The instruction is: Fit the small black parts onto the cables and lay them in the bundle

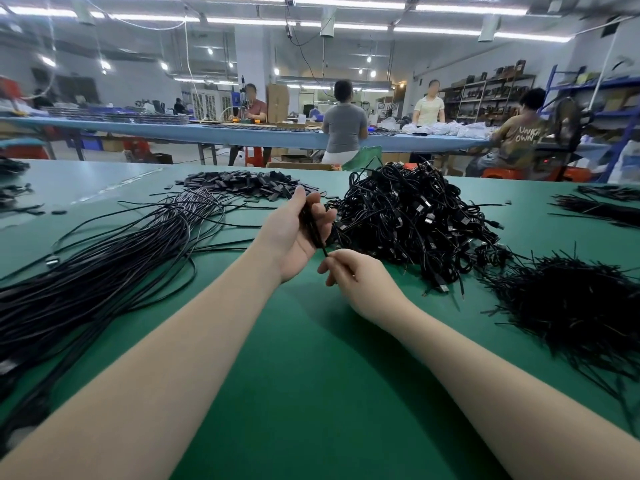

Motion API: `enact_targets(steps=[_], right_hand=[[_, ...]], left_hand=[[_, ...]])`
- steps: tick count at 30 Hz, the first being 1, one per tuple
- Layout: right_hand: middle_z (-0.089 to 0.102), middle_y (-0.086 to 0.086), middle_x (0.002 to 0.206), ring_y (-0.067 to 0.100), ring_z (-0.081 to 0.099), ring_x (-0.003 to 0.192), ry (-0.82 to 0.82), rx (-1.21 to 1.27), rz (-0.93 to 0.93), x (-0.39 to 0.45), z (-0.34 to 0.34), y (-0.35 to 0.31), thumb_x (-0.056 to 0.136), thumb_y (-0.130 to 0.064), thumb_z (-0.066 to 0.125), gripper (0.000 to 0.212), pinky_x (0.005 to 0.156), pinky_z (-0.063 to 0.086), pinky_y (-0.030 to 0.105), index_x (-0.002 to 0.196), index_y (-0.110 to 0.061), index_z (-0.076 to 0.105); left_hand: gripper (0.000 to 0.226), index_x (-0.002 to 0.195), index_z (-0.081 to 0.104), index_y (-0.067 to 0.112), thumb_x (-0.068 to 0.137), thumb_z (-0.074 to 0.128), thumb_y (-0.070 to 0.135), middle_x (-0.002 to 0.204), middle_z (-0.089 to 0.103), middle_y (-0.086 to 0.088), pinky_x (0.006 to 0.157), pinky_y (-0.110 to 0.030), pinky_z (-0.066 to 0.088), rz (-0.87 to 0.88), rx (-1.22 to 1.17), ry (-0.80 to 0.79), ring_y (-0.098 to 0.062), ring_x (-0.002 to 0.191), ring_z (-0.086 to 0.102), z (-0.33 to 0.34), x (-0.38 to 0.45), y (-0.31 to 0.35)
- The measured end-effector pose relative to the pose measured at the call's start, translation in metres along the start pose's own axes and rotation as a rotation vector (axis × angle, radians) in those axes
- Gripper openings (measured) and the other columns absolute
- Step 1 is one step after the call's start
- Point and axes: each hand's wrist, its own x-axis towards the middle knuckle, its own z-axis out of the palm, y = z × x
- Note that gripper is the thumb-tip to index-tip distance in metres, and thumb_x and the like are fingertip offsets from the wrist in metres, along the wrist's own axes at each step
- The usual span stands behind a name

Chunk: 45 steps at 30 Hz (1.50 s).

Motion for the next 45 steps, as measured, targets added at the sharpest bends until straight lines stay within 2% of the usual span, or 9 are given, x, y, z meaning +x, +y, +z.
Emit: enact_targets(steps=[6, 10, 16, 24, 30, 33, 36, 42, 45], right_hand=[[0.071, -0.002, 0.1, 0.009, 0.063, 0.093, 0.006, 0.391, 0.241, 0.002, -0.001, 0.002, 0.102, -0.031, 0.039, 0.031, 0.08, 0.046, 0.016, 0.118, -0.019, 0.062], [0.069, -0.002, 0.085, 0.006, 0.065, 0.072, -0.007, 0.547, 0.287, 0.003, 0.0, 0.003, 0.1, -0.024, 0.045, 0.028, 0.076, 0.044, 0.026, 0.099, -0.008, 0.068], [0.063, -0.008, 0.067, 0.012, 0.053, 0.062, 0.068, 0.726, 0.343, 0.003, -0.001, 0.005, 0.09, -0.022, 0.064, 0.013, 0.07, 0.042, 0.026, 0.082, -0.018, 0.072], [0.056, -0.012, 0.055, 0.01, 0.051, 0.055, 0.13, 0.769, 0.379, 0.006, 0.001, 0.005, 0.095, -0.037, 0.055, 0.037, 0.076, 0.046, 0.033, 0.062, -0.022, 0.056], [0.059, -0.005, 0.065, 0.007, 0.047, 0.051, 0.179, 0.804, 0.372, 0.008, 0.0, 0.014, 0.094, -0.023, 0.059, 0.018, 0.064, 0.045, 0.024, 0.081, -0.015, 0.069], [0.058, -0.004, 0.065, 0.009, 0.047, 0.054, 0.186, 0.777, 0.362, 0.008, 0.002, 0.017, 0.097, -0.021, 0.053, 0.022, 0.061, 0.044, 0.023, 0.084, -0.016, 0.07], [0.062, -0.012, 0.061, 0.008, 0.051, 0.055, 0.07, 0.751, 0.331, 0.008, -0.001, 0.016, 0.097, -0.04, 0.049, 0.032, 0.063, 0.048, 0.025, 0.087, -0.016, 0.068], [0.059, -0.007, 0.074, 0.011, 0.056, 0.066, 0.084, 0.084, 0.121, 0.004, 0.007, 0.014, 0.09, -0.039, 0.061, 0.025, 0.062, 0.042, 0.021, 0.092, -0.015, 0.057], [0.061, -0.005, 0.089, 0.022, 0.059, 0.086, 0.101, -0.127, 0.124, 0.002, 0.009, 0.012, 0.089, -0.044, 0.06, 0.041, 0.077, 0.046, 0.032, 0.121, -0.018, 0.052]], left_hand=[[0.038, 0.072, 0.044, 0.021, 0.103, 0.035, 0.041, 0.051, 0.037, 0.012, 0.036, -0.013, 0.021, -0.08, 0.099, -0.088, -0.001, 0.039, 0.03, -0.003, -0.002, -0.002], [0.032, 0.078, 0.047, 0.018, 0.103, 0.03, 0.03, 0.055, 0.039, 0.009, 0.038, -0.014, 0.023, -0.175, 0.147, -0.119, -0.004, 0.042, 0.032, -0.006, -0.006, -0.019], [0.028, 0.082, 0.047, 0.018, 0.104, 0.031, 0.026, 0.057, 0.039, 0.007, 0.047, -0.018, 0.038, -0.142, 0.161, -0.154, -0.009, 0.05, 0.04, -0.003, -0.01, -0.024], [0.025, 0.083, 0.048, 0.012, 0.104, 0.038, 0.023, 0.058, 0.051, 0.001, 0.056, -0.024, 0.046, -0.015, 0.499, -0.043, -0.013, 0.051, 0.049, 0.018, -0.007, -0.023], [0.029, 0.08, 0.053, 0.022, 0.101, 0.038, 0.035, 0.08, 0.056, 0.002, 0.071, -0.029, 0.04, 0.014, 0.875, 0.034, -0.015, 0.076, 0.05, 0.015, -0.007, -0.021], [0.03, 0.077, 0.053, 0.024, 0.102, 0.039, 0.035, 0.1, 0.055, 0.0, 0.084, -0.032, 0.037, 0.013, 0.759, 0.048, -0.017, 0.1, 0.047, 0.009, -0.004, -0.027], [0.031, 0.077, 0.052, 0.023, 0.104, 0.037, 0.029, 0.107, 0.062, 0.005, 0.091, -0.034, 0.031, -0.018, 0.538, -0.015, -0.016, 0.1, 0.048, 0.006, -0.004, -0.031], [0.031, 0.079, 0.055, 0.022, 0.104, 0.038, 0.03, 0.092, 0.062, 0.005, 0.082, -0.028, 0.041, -0.007, 0.485, -0.012, -0.015, 0.083, 0.053, -0.003, -0.003, -0.04], [0.032, 0.077, 0.059, 0.024, 0.103, 0.041, 0.032, 0.082, 0.064, 0.009, 0.087, -0.031, 0.041, 0.011, 0.507, 0.016, -0.014, 0.086, 0.058, -0.006, -0.002, -0.046]])
